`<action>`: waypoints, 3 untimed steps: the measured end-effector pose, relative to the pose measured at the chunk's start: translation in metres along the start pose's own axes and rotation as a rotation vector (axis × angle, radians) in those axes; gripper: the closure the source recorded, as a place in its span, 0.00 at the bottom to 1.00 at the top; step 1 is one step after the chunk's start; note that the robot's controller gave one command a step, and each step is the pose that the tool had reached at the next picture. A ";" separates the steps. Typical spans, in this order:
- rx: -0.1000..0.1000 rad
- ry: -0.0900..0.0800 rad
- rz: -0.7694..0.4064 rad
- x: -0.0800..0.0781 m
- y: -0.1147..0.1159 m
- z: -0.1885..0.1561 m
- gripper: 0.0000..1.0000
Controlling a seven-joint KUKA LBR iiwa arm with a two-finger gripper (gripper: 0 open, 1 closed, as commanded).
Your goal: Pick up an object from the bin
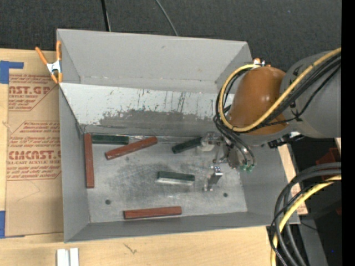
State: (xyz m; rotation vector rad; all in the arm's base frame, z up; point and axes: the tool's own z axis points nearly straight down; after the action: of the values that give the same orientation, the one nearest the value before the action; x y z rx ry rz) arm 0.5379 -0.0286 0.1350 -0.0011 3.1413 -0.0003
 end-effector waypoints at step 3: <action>-0.001 -0.002 0.011 0.015 0.058 0.006 0.00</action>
Offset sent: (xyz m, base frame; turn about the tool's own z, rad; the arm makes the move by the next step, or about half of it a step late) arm -0.0068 0.0471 -0.0028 -0.0150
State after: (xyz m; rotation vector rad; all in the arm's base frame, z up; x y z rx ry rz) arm 0.5229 0.0296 0.1291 0.0157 3.1390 0.0016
